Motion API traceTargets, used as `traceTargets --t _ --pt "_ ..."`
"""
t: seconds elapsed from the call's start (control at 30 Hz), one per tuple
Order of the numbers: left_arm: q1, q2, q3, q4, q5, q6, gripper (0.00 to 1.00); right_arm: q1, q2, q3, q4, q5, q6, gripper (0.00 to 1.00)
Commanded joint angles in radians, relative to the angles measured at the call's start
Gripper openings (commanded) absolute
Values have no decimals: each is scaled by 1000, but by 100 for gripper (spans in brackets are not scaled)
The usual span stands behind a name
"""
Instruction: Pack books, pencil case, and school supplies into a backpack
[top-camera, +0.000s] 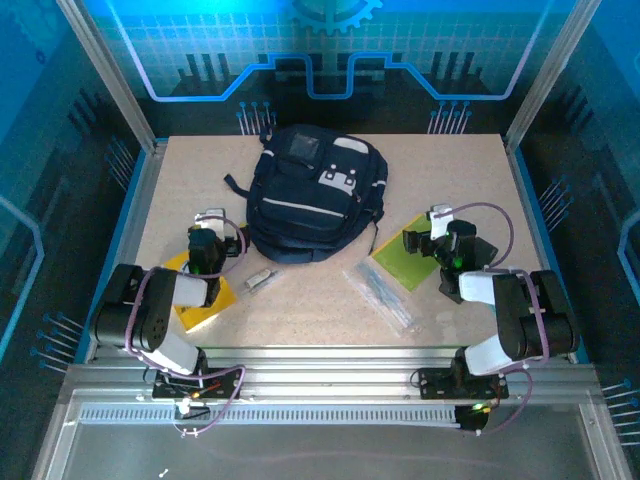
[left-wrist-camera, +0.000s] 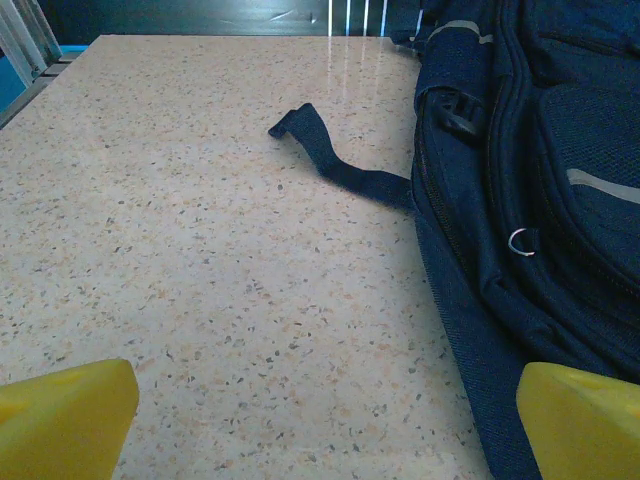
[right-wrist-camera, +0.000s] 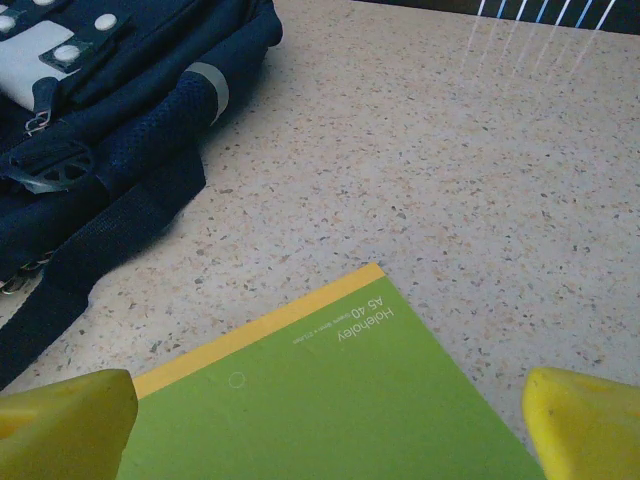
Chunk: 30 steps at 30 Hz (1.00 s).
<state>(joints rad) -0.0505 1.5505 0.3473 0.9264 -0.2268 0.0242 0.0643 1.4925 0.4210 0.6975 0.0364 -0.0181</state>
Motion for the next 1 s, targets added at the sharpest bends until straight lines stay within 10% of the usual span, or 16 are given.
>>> traceTargets --t 0.0,0.97 --pt "8 8 21 36 8 -23 99 -14 11 22 36 -15 8 100" --pt "-15 -72 20 -28 -49 -10 99 10 -25 78 -91 32 -5 100"
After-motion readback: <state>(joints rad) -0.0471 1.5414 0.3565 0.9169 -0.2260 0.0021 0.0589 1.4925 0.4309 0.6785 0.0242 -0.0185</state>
